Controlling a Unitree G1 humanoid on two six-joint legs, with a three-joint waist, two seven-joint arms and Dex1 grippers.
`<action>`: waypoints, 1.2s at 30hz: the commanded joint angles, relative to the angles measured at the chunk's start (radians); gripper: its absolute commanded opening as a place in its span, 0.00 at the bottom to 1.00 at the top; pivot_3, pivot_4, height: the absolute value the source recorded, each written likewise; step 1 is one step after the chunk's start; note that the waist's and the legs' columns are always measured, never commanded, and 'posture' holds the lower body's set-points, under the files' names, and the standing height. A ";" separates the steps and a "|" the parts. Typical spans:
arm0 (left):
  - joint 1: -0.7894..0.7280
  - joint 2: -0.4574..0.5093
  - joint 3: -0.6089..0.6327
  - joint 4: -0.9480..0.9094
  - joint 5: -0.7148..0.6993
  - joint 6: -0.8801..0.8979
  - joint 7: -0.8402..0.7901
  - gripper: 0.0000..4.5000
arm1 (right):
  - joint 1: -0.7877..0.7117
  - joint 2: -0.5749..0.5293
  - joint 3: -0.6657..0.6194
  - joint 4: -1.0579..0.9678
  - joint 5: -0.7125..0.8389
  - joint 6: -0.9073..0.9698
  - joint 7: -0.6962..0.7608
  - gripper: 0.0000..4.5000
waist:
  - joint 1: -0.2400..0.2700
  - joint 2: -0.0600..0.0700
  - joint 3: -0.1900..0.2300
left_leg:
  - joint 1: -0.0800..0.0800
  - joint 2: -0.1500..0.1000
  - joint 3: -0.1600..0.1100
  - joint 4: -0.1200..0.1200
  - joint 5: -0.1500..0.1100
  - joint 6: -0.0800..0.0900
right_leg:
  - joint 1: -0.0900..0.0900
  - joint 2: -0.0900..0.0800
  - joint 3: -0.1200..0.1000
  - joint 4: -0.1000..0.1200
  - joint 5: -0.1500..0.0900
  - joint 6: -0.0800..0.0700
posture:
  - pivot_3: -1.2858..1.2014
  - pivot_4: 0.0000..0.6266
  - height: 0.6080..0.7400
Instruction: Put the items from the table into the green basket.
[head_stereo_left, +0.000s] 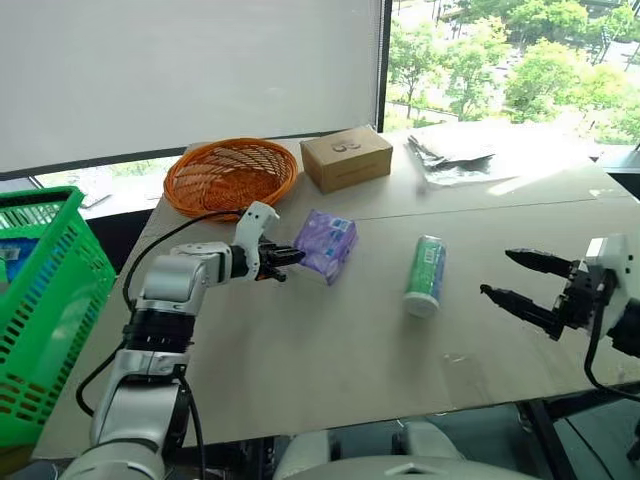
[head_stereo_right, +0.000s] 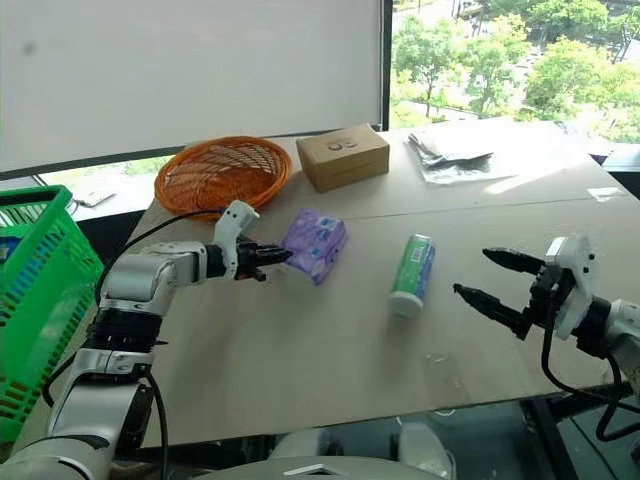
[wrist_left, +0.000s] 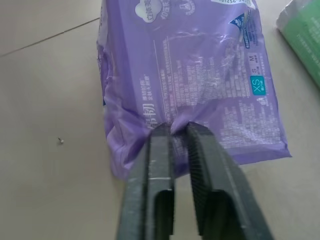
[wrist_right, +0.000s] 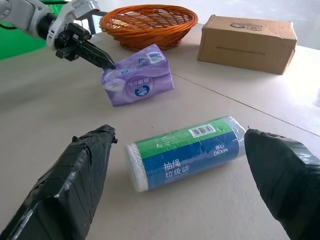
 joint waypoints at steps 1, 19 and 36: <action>0.031 -0.014 -0.029 0.006 -0.006 0.037 0.004 0.02 | -0.009 0.001 -0.010 -0.030 0.006 -0.021 0.011 1.00 | 0.001 0.000 0.000 | 0.000 0.000 0.000 0.000 0.000 0.000 | 0.000 0.000 0.000 0.000 0.000 0.000 | 0.48 0.00 1.00; -0.171 -0.119 0.280 -0.224 -0.141 -0.081 0.291 0.02 | -0.236 0.036 0.049 -0.041 0.134 0.067 -0.059 1.00 | 0.019 -0.004 0.002 | -0.010 -0.001 -0.002 0.000 0.000 -0.001 | -0.008 -0.002 -0.002 0.000 0.001 0.000 | 0.51 0.00 1.00; -0.072 -0.176 0.142 0.108 -0.097 -0.069 0.261 0.98 | -0.278 0.062 0.106 -0.003 0.082 0.038 -0.034 1.00 | 0.055 -0.004 0.002 | -0.011 -0.002 -0.004 0.000 0.000 -0.001 | -0.008 -0.003 -0.005 0.000 0.000 -0.001 | 0.51 0.00 1.00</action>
